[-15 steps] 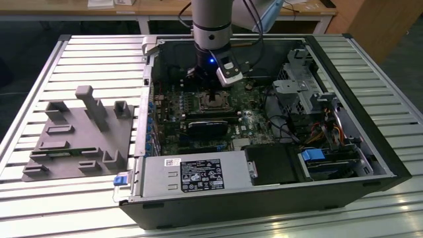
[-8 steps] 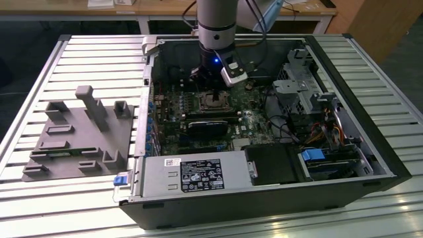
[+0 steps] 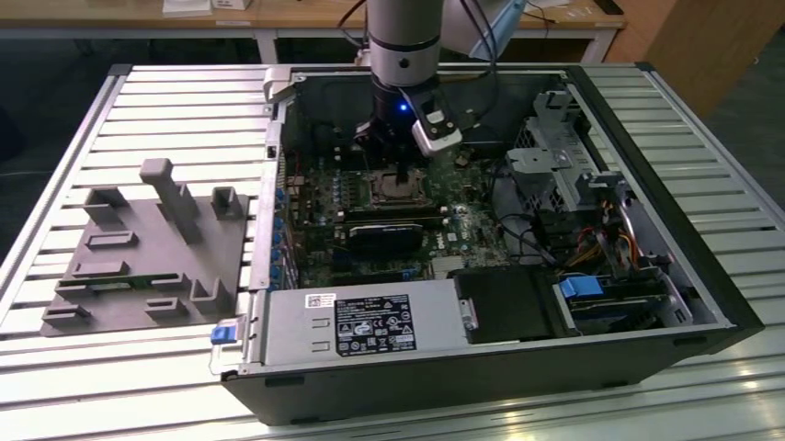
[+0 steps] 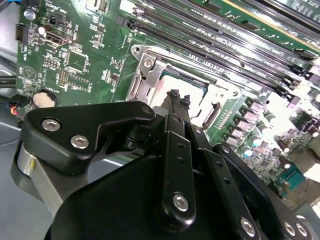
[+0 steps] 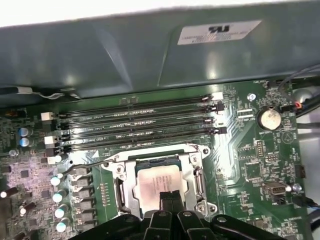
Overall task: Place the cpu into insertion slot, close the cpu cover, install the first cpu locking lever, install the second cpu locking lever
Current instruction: 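Close the cpu cover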
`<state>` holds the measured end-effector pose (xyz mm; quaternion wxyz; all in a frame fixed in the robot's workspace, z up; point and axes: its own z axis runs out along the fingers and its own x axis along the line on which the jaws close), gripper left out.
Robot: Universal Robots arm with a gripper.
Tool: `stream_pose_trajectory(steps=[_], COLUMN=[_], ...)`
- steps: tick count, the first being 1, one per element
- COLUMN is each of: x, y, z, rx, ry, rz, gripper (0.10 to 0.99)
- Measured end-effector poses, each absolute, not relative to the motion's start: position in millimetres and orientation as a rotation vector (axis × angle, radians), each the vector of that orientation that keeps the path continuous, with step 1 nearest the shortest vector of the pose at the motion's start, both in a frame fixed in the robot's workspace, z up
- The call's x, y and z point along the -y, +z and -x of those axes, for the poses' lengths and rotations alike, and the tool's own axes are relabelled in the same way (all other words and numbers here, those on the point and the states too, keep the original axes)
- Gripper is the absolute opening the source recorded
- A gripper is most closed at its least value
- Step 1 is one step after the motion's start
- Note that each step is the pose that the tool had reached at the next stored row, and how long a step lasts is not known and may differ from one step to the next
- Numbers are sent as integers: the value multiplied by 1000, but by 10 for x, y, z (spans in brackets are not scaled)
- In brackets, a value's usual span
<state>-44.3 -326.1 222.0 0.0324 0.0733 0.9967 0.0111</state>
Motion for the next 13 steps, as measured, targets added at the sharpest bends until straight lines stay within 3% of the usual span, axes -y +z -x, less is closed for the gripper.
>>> stream_pose_trajectory(steps=[13], x=[3260], y=[2471], z=[443], rx=[-3067], ry=[35], rz=[-226], gripper=[102])
